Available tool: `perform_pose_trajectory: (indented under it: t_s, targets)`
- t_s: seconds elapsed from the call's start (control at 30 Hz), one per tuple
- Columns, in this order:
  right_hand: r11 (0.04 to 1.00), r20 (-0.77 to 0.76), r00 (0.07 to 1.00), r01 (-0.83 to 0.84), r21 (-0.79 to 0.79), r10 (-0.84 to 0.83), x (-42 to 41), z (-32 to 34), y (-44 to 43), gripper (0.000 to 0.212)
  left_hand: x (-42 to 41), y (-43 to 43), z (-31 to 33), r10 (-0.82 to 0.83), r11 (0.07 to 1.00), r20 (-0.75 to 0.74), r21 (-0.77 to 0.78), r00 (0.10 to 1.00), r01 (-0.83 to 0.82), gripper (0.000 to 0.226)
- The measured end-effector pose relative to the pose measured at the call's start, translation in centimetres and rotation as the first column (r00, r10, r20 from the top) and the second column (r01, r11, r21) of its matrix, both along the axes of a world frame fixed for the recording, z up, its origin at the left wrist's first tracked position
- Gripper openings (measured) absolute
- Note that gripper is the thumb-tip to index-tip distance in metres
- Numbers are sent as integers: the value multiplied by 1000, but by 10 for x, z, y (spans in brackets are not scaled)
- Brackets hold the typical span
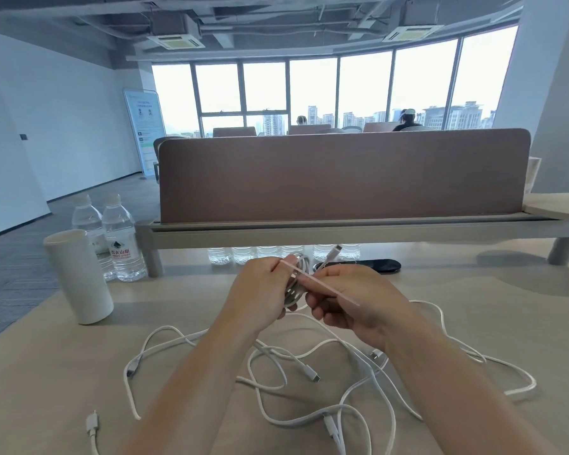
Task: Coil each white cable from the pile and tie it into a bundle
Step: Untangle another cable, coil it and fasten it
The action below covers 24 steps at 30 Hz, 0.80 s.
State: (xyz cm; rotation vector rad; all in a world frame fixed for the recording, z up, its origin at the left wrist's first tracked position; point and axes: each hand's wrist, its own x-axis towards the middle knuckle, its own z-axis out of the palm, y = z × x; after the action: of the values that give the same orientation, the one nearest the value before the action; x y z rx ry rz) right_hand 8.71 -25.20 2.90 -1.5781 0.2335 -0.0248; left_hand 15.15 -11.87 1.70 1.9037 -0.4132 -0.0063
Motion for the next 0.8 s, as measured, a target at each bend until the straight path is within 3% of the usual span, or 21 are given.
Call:
perform_pose_trajectory:
  t_s: [0.17, 0.27, 0.37, 0.43, 0.5, 0.67, 0.8]
  targets:
    - [1000, -67, 998, 4, -11, -4, -8, 14, -2, 50, 1, 4, 3, 24, 993, 99, 115, 995, -35, 45]
    - [995, -75, 993, -94, -15, 93, -14, 21, -8, 62, 1, 5, 2, 30, 993, 107, 108, 994, -42, 47]
    - [981, -32, 982, -190, -49, 189, -17, 23, -7, 48, 2, 5, 1, 37, 993, 101, 111, 994, -49, 45]
    - [985, 22, 988, -151, -89, 154, -13, 19, -7, 22, 3, 5, 2, 29, 995, 90, 95, 996, -38, 43]
    - [991, 42, 997, -65, -117, 70, -8, 13, -8, 9, 4, 7, 3, 11, 996, 62, 93, 998, -17, 42]
    - [973, 108, 991, 99, -211, -77, -1, 6, -11, 15, 1, 12, 8, -141, 989, -148, -66, 979, 133, 33]
    - [973, 92, 995, 60, -222, -40, -2, 5, -9, 16, -1, 12, 11, -174, 968, -273, -223, 946, 114, 33]
